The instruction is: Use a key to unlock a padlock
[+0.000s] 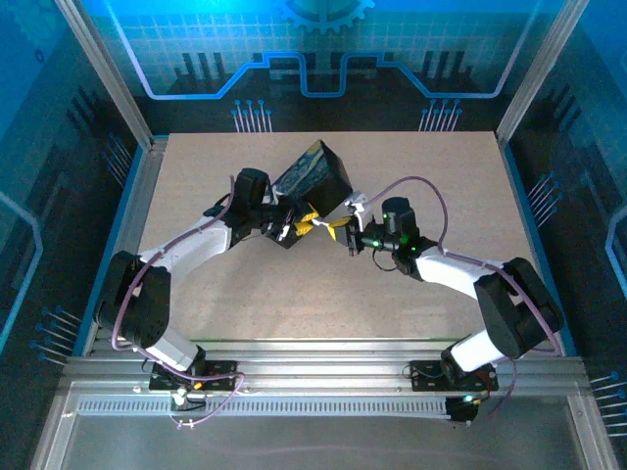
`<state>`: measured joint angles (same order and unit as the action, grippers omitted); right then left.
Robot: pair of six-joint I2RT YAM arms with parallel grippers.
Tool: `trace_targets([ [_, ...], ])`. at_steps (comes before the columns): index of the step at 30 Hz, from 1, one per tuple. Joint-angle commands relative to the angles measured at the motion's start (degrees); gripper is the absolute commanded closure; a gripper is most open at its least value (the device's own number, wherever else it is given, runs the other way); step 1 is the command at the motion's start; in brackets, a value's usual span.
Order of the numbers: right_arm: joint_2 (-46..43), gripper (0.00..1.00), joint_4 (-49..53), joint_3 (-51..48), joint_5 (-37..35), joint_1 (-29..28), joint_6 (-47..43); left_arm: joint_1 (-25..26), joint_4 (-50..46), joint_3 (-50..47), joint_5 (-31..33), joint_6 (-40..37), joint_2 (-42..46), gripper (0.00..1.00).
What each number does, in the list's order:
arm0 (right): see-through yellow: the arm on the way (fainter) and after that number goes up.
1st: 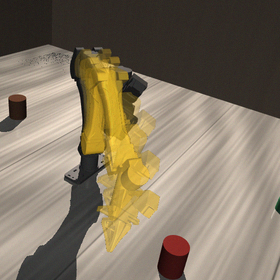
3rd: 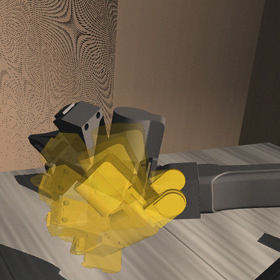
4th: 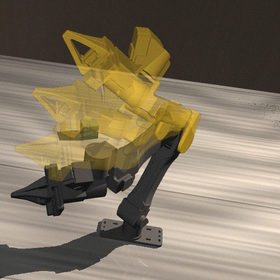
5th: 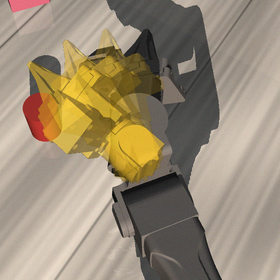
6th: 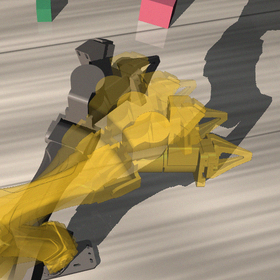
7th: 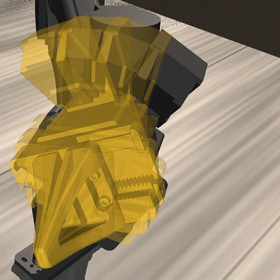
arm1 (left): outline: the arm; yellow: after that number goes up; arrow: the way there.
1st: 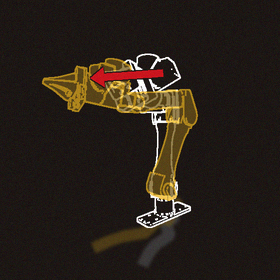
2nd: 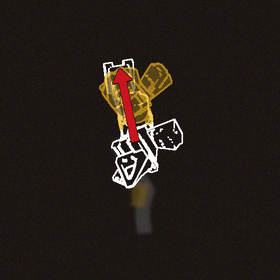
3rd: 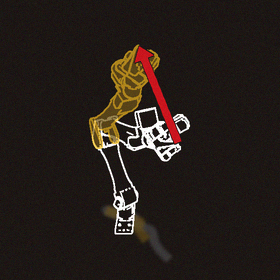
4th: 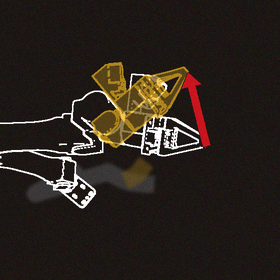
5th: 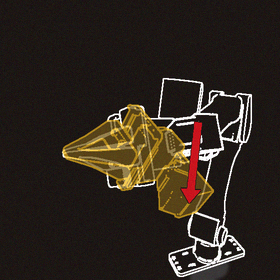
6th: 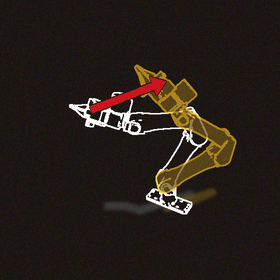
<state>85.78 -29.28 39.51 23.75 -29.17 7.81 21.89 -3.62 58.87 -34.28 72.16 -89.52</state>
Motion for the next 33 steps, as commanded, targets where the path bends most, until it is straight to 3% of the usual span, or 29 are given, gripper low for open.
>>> trace_targets([
  [1, -0.5, 1.0, -9.6, 1.7, 7.6, -3.8, -2.2, 2.6, 2.7, 1.2, -7.4, 0.0, 0.4, 1.0],
  [5, 1.4, 1.0, -15.4, -0.1, 11.4, -3.3, 2.6, 2.3, 1.5, 1.6, -7.8, -0.9, 0.3, 1.0],
  [8, 1.3, 1.0, -20.1, -1.8, 9.6, -3.3, 4.9, 1.8, 1.6, 0.7, -7.9, -1.1, 0.6, 1.0],
  [14, -0.2, 1.0, -11.9, 1.6, 1.6, -8.7, -2.8, 1.8, -0.8, 1.2, -7.8, -2.7, 0.7, 1.0],
  [18, -0.4, 1.0, -8.9, 3.7, 1.4, -8.8, -3.0, 1.9, -12.1, 5.6, -6.1, -11.8, 0.3, 1.0],
  [23, 0.5, 1.0, -4.8, 6.7, 5.0, -7.4, -2.4, 2.0, -14.0, 5.5, -6.2, -13.1, 0.7, 1.0],
  [29, 4.5, 1.0, -7.2, 10.1, 10.3, -5.5, 3.6, 3.5, -16.6, 6.9, -5.8, -15.1, -0.2, 1.0],
  [33, 6.4, 1.0, -10.1, 13.2, 15.1, -3.9, 9.8, 3.5, -12.1, 4.4, -4.9, -10.7, -0.2, 1.0],
])
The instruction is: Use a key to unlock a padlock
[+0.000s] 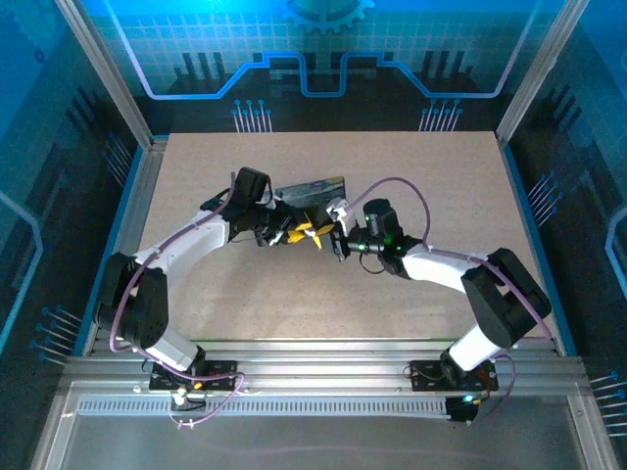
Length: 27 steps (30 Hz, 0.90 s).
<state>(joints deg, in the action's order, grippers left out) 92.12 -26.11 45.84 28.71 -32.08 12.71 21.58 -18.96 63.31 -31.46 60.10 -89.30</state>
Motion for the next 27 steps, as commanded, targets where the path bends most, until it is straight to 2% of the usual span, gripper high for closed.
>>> trace_targets([
  [1, 0.0, 1.0, -12.9, 7.3, 10.8, -0.8, 5.3, 3.6, 3.6, 0.0, -7.0, 1.9, -0.4, 1.0],
  [4, -1.0, 0.93, -6.7, 8.6, 12.6, -0.3, 3.6, 2.7, 3.7, 0.3, -3.8, 4.3, 0.3, 1.0],
  [7, -2.4, 0.78, 3.3, 9.7, 13.9, 0.4, -1.0, 1.2, 4.4, -0.5, 0.0, 8.0, 1.8, 1.0],
  [12, -4.8, 0.65, 8.2, 6.9, 14.1, 4.2, -1.2, -0.1, 5.6, -0.7, 2.2, 11.0, 3.0, 1.0],
  [19, -6.2, 0.61, 3.2, 1.6, 11.9, 7.3, 6.0, -0.2, 6.5, -0.7, 2.5, 11.8, 3.0, 1.0],
  [27, -2.7, 0.67, 2.9, 2.6, 13.0, 6.1, 6.6, -0.3, 7.2, -0.8, 2.7, 12.5, 3.1, 1.0],
])
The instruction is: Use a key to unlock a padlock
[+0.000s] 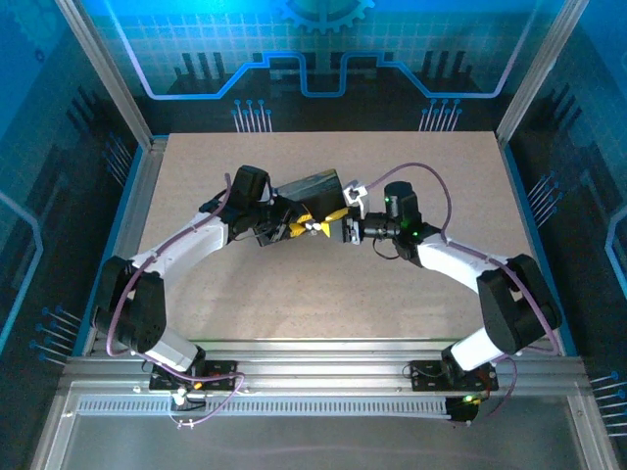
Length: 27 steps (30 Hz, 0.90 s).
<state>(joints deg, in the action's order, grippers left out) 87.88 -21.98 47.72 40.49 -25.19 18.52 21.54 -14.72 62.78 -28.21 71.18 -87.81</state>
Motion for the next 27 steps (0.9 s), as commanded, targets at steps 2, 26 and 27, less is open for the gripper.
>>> trace_targets([
  [2, 2.6, 0.7, -1.7, 1.2, 1.2, -1.2, 1.0, -0.2, 3.3, -0.5, -0.5, 1.6, 1.6, 1.0],
  [26, 4.8, 0.75, 3.0, 6.1, -0.2, -1.7, -0.6, -0.4, 0.2, -1.0, 0.0, 1.8, 1.8, 1.0],
  [27, 3.6, 0.67, 5.9, 5.9, -0.7, -1.1, -2.6, -0.7, -2.5, 0.0, 0.4, 0.6, 1.5, 1.0],
])
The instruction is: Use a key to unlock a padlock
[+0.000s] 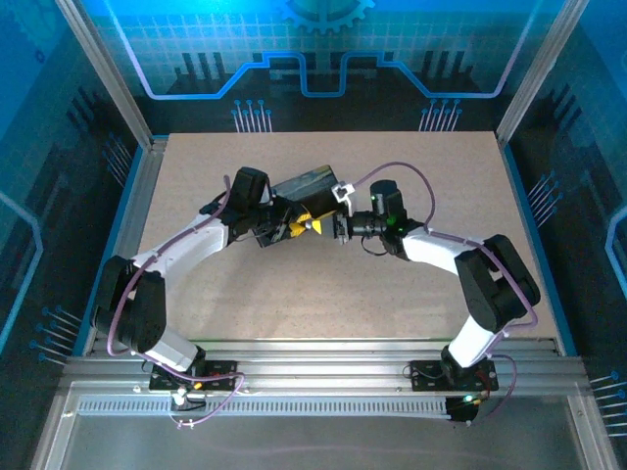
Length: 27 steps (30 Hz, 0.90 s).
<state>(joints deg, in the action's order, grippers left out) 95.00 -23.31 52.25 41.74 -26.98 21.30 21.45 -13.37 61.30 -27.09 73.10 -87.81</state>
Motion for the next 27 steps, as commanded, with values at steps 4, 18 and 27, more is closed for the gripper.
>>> trace_targets([
  [4, -8.1, 0.56, 17.9, 1.1, -6.1, 2.3, -15.4, -1.0, -12.2, 6.0, -1.0, -4.9, -0.7, 1.0],
  [18, -10.5, 0.77, -3.4, -11.2, -41.9, -10.6, -50.7, -1.5, -31.0, 20.1, -5.6, -11.2, -8.8, 1.0],
  [27, -10.6, 0.76, -11.8, -14.1, -49.3, -16.1, -59.8, -1.6, -38.4, 26.0, -9.2, -15.6, -13.5, 1.0],
])
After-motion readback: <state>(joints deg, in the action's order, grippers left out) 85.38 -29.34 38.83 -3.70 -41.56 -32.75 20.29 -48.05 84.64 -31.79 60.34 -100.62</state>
